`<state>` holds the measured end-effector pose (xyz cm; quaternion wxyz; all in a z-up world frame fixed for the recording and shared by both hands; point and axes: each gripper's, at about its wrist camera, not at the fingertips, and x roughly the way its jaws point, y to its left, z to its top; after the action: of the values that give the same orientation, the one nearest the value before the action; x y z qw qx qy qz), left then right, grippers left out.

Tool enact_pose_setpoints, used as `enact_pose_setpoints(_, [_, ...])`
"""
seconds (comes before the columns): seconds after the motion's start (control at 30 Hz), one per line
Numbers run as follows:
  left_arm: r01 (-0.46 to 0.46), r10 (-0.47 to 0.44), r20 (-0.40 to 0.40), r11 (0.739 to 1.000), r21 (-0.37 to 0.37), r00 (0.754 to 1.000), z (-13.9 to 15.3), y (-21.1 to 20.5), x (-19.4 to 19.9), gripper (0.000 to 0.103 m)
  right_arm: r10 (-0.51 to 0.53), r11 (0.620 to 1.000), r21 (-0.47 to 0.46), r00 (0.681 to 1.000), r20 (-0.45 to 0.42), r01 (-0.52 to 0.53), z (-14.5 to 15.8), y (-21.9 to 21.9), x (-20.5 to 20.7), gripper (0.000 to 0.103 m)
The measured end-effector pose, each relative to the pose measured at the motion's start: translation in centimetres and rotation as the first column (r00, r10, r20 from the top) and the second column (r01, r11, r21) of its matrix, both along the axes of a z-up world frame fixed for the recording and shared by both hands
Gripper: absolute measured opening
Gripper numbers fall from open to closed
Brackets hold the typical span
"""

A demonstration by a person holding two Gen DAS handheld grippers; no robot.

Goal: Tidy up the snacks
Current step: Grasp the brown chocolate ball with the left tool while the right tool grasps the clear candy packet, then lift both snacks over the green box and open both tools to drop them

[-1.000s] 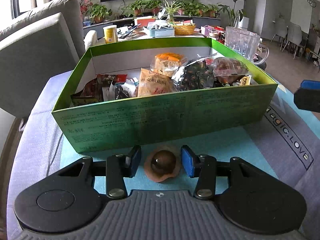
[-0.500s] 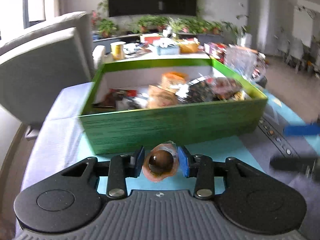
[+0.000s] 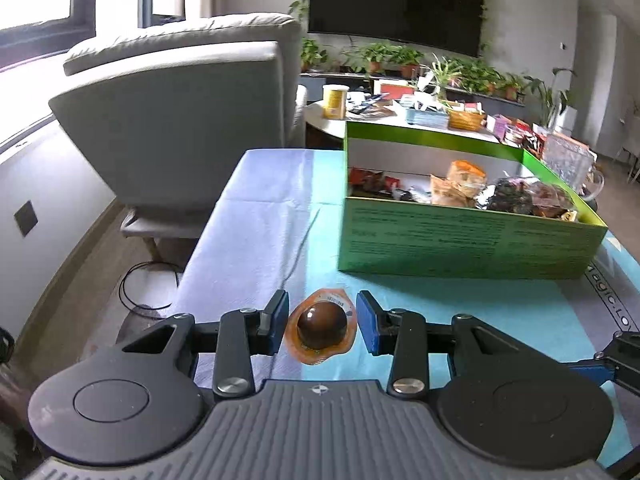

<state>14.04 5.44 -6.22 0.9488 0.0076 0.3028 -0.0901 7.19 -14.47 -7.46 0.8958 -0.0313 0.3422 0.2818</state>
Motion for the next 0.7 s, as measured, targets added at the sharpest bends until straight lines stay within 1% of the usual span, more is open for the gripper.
enact_pose_setpoints(0.1, [-0.003, 0.003, 0.009, 1.000, -0.023, 1.000, -0.1, 0.5, -0.3, 0.035, -0.010, 1.000, -0.022, 1.000, -0.003, 0.010, -0.2, 0.5, 0.2, 0.066])
enact_pose_setpoints(0.3, [0.010, -0.009, 0.021, 0.999, -0.047, 1.000, -0.1, 1.0, -0.7, 0.035, -0.051, 0.996, -0.066, 0.998, 0.023, 0.052, -0.3, 0.9, 0.4, 0.066])
enact_pose_setpoints(0.33, [0.010, -0.009, 0.021, 0.999, -0.053, 1.000, -0.2, 1.1, -0.7, 0.035, -0.056, 0.995, -0.081, 0.998, 0.032, 0.058, -0.3, 1.0, 0.4, 0.064])
enact_pose_setpoints(0.37, [0.009, -0.008, 0.020, 0.998, -0.059, 1.000, -0.2, 1.1, -0.7, 0.035, -0.057, 0.994, -0.094, 0.998, 0.038, 0.061, -0.2, 1.0, 0.4, 0.051])
enact_pose_setpoints(0.43, [0.007, -0.006, 0.019, 0.998, -0.070, 1.000, -0.2, 1.3, -0.7, 0.035, -0.057, 0.995, -0.081, 0.998, 0.023, 0.058, 0.0, 0.8, 0.6, 0.045])
enact_pose_setpoints(0.5, [0.010, -0.008, 0.025, 0.997, -0.072, 1.000, -0.1, 1.4, -0.8, 0.035, -0.066, 0.996, -0.060, 0.998, 0.018, 0.067, 0.2, 0.5, 0.6, 0.044])
enact_pose_setpoints(0.7, [0.025, -0.022, 0.045, 0.997, -0.075, 0.999, 0.4, 1.2, -0.9, 0.035, -0.089, 0.994, -0.058, 0.993, 0.078, 0.094, 1.8, 0.0, 0.5, 0.044])
